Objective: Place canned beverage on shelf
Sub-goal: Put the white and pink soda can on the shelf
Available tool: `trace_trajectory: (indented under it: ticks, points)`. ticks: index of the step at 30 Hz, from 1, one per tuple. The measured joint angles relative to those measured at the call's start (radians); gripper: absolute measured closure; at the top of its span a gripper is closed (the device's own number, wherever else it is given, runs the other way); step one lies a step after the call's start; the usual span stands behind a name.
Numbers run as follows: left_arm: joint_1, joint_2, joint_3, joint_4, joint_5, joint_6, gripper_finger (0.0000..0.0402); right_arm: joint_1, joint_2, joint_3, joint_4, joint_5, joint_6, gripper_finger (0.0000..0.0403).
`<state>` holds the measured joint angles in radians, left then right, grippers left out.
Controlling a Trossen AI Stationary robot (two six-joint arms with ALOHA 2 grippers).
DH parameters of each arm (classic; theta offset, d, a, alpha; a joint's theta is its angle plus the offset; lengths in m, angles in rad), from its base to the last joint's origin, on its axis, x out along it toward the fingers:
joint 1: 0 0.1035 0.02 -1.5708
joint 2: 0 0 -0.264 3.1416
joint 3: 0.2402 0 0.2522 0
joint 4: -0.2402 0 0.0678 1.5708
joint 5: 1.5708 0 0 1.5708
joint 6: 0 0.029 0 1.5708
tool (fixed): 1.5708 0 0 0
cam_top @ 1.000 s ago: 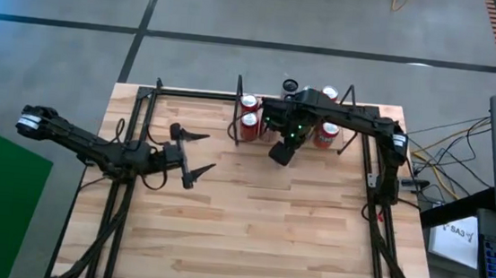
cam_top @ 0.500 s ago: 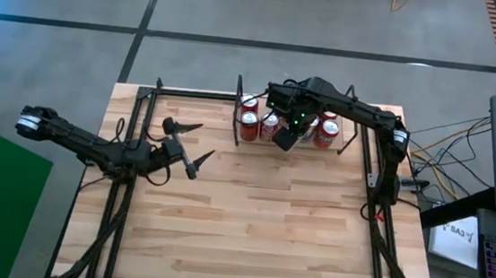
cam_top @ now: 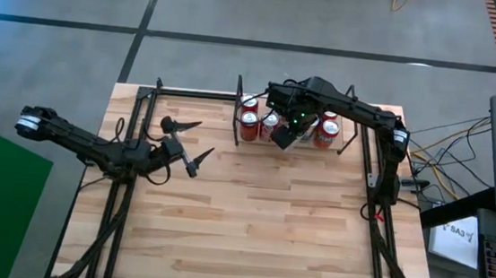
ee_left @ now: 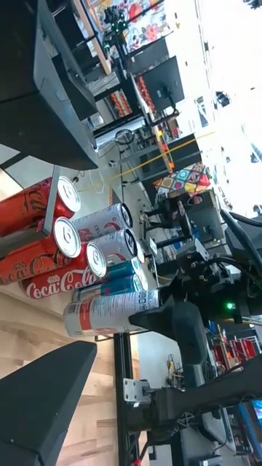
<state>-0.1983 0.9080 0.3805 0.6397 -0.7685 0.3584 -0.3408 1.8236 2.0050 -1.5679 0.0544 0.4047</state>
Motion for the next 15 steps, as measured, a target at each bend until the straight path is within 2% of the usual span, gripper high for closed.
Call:
trace_trajectory:
  ticks: [15]
  points:
    - [0.000,0.007,0.000,0.013,0.000,0.018,0.0012,0.000,0.000,-0.011,0.006,0.052,0.033,0.0154]
